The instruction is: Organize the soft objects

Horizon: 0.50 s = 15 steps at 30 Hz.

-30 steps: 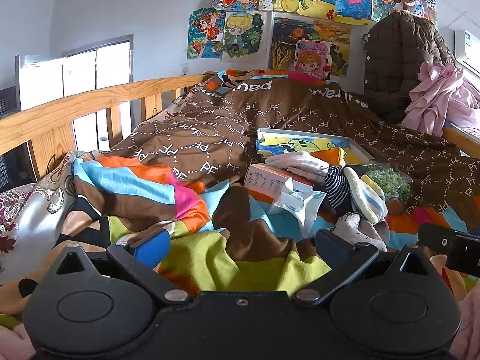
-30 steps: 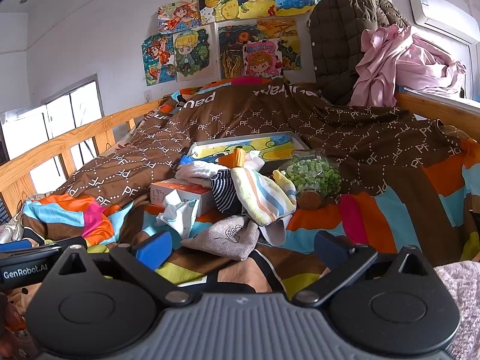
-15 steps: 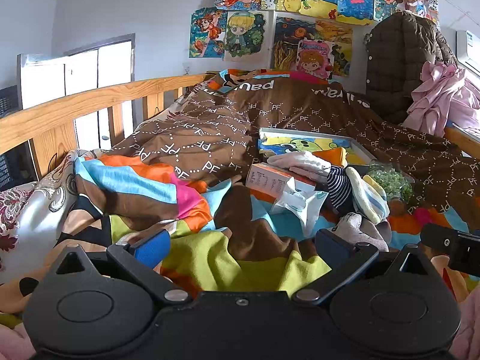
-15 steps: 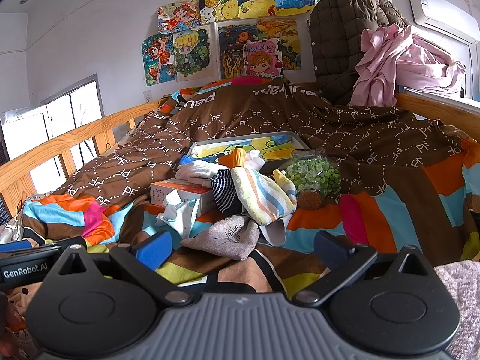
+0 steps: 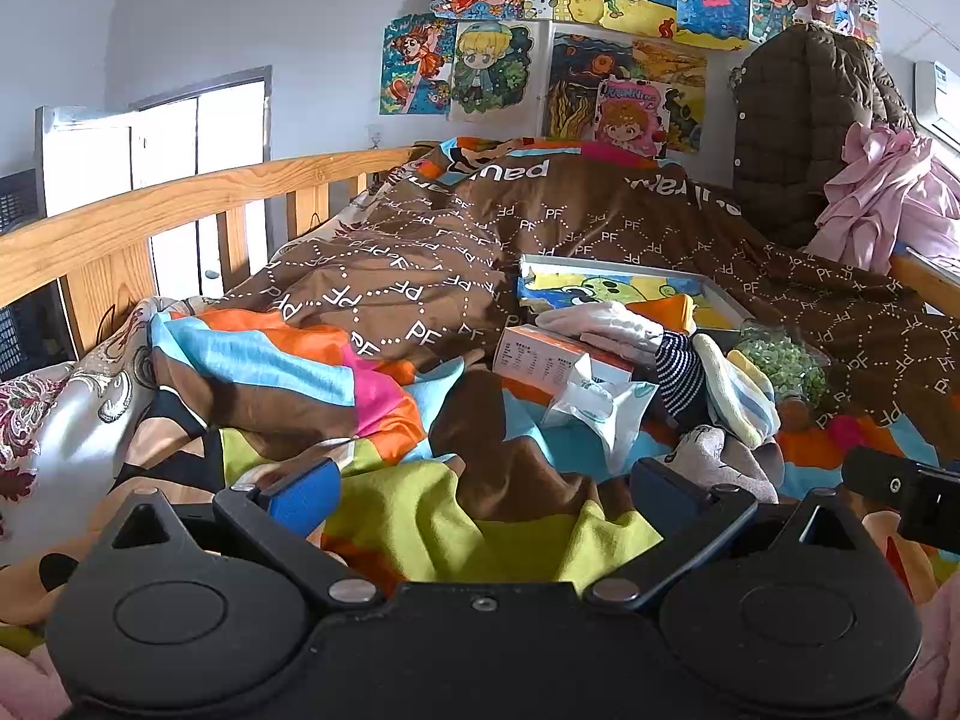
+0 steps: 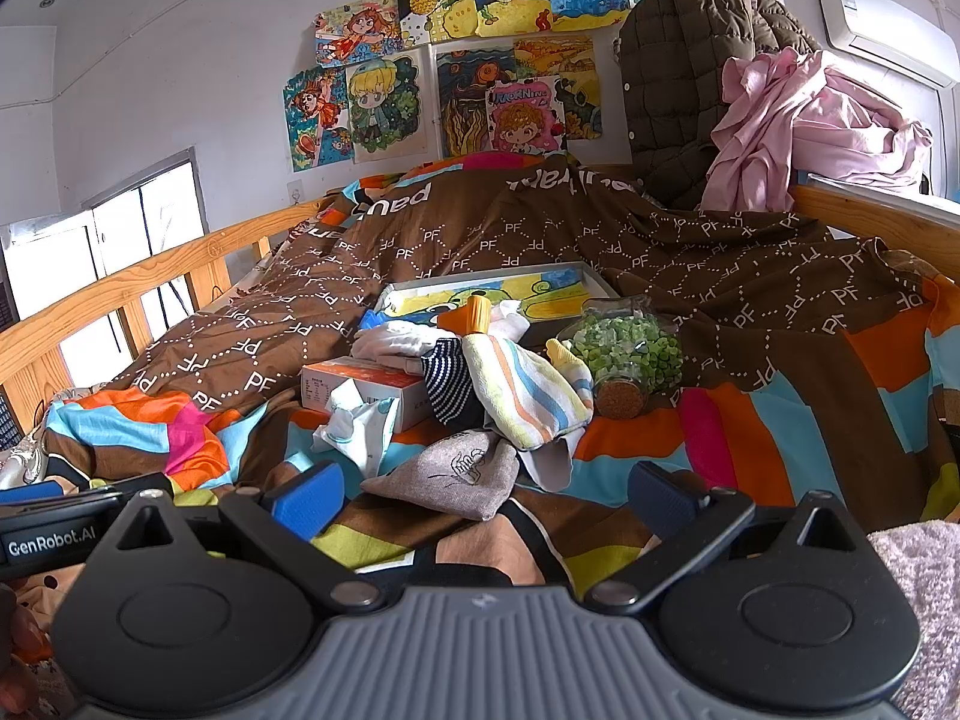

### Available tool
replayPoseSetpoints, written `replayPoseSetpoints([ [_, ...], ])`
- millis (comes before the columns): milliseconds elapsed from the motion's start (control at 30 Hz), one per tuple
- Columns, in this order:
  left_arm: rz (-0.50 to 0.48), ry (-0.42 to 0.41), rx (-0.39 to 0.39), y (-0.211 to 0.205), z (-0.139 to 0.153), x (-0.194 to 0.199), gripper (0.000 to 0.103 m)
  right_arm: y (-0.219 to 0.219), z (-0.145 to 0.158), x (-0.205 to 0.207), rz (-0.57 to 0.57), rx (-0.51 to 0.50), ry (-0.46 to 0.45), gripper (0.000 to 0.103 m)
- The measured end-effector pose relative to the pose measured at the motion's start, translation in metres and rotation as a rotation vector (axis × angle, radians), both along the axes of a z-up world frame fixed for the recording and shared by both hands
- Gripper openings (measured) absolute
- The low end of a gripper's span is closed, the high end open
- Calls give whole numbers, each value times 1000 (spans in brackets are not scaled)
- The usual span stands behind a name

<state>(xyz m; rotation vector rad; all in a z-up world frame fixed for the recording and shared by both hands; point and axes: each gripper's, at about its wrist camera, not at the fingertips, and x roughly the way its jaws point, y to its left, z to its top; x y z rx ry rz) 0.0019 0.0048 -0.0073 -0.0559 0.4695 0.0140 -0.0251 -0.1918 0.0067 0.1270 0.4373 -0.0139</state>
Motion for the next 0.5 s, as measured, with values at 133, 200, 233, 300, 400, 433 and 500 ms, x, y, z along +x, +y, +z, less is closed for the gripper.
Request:
replayPoseSetpoints([
  [133,0,1,1,0,0,0,102,0,0,0,0,0,0,103],
  [200,1,0,0,0,0,0,102,0,0,0,0,1,0,103],
  [233,1,0,0,0,0,0,102,0,0,0,0,1,0,103],
  [300,0,0,1,0,0,0,102,0,0,1,0,1,0,103],
  [400,0,1,1,0,0,0,102,0,0,1,0,1,1,103],
  [433,0,1,1,0,0,0,102,0,0,1,0,1,1,103],
  [500,0,1,0,-1,1,0,102,0,0,0,0,2,1,103],
])
